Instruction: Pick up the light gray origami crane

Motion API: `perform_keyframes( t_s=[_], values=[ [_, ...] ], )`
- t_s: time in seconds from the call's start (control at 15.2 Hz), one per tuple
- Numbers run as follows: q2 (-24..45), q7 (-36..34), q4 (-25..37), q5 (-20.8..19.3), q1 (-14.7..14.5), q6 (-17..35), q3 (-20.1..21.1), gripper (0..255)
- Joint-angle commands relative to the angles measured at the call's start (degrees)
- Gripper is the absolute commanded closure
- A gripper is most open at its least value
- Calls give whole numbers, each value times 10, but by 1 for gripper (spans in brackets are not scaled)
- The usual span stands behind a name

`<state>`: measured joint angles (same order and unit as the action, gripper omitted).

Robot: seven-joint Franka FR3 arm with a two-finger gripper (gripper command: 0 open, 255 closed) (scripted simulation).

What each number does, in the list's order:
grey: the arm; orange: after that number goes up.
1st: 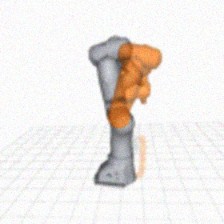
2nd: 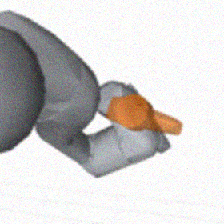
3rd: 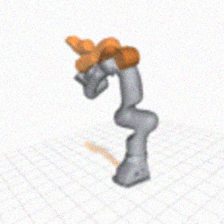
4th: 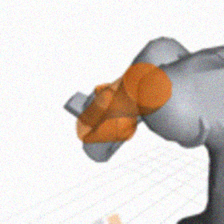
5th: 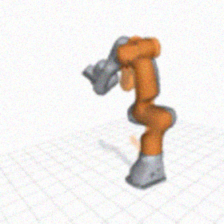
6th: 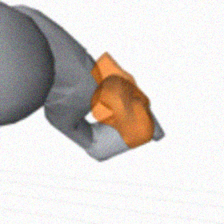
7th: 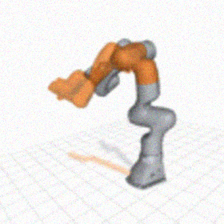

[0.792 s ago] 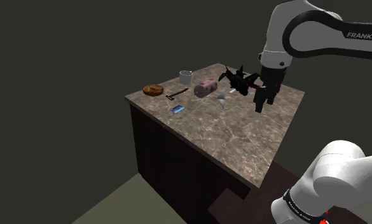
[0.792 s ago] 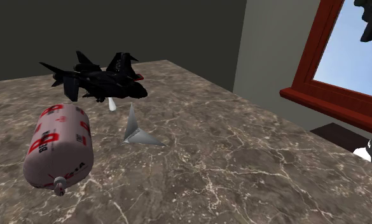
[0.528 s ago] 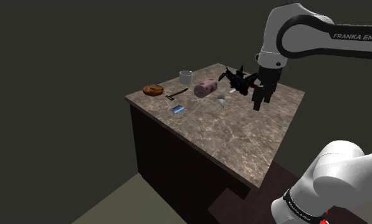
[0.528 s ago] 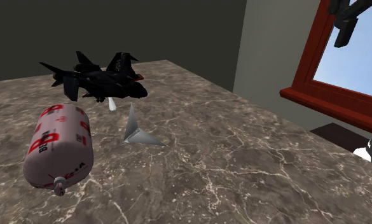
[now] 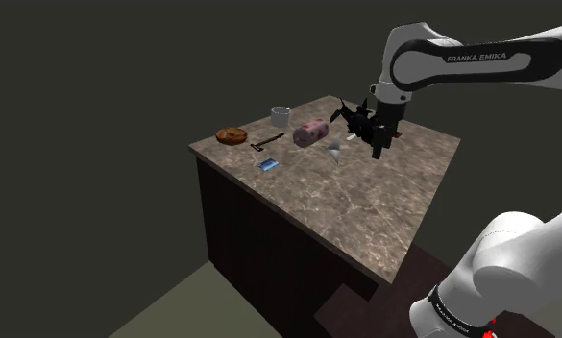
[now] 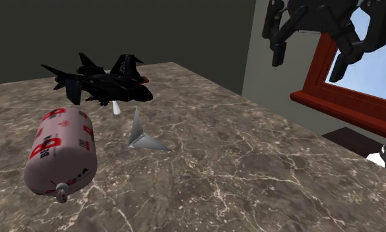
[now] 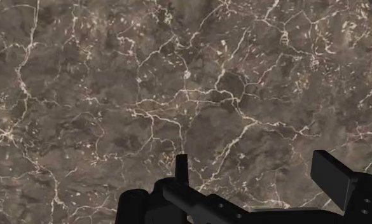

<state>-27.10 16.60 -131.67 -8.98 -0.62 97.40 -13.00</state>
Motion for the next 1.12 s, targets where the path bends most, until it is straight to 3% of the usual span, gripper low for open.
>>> perform_keyframes(
  t_s=[0.0,0.59,1.06],
  values=[
    [41,41,23,-3,-1,22,-21,0],
    [241,217,160,42,-3,89,-86,0],
    [413,348,317,112,24,96,-95,0]
  ],
)
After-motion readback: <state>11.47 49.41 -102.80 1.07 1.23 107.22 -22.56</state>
